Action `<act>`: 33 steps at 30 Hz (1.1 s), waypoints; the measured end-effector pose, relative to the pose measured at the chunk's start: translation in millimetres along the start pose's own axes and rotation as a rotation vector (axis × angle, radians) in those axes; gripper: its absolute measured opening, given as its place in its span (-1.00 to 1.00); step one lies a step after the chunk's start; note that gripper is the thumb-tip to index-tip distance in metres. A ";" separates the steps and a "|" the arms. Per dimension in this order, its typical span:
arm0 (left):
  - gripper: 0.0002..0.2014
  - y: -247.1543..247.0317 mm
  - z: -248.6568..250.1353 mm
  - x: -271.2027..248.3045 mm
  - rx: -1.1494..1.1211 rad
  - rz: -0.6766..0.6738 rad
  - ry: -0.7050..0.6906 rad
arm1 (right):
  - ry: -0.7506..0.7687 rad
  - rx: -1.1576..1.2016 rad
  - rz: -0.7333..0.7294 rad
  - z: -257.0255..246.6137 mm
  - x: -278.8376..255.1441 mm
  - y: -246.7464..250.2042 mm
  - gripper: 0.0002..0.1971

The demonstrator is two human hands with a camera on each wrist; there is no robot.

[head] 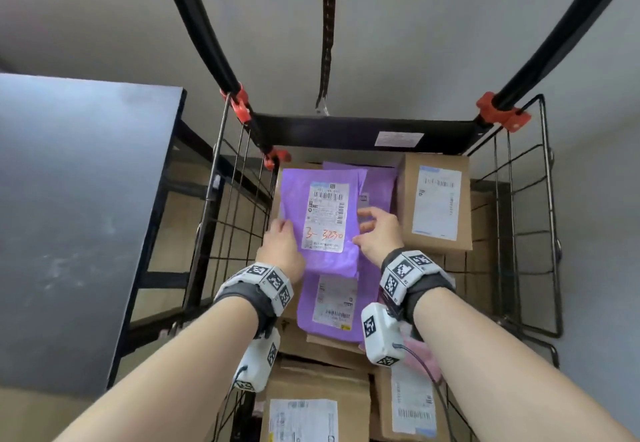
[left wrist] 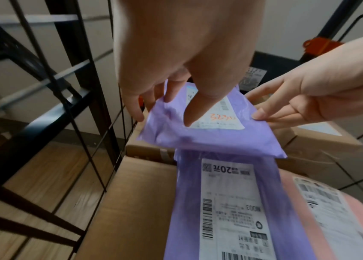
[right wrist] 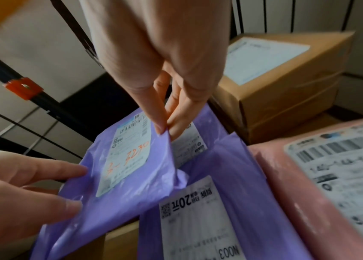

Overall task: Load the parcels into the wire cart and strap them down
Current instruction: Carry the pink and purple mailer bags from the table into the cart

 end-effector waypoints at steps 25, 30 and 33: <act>-0.52 -6.5 -16.7 29.3 0.009 -0.027 0.046 | 0.014 -0.101 -0.065 15.0 31.3 -33.7 -0.67; -0.61 16.6 11.0 -13.0 0.085 -0.056 -0.033 | 0.132 -0.461 -0.156 -7.6 -16.8 -14.7 -0.68; -0.63 33.2 23.8 -41.9 0.063 -0.049 -0.045 | 0.211 -0.627 -0.176 -23.7 -52.4 -4.5 -0.72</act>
Point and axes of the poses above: each hand's wrist, its own x-axis towards the middle knuckle, its own y-axis out of the back of the hand, z = x × y, the point moved 6 cm from there along x, towards the middle knuckle, and after that the axes turned 4 degrees about -y, right-handed, at the moved point
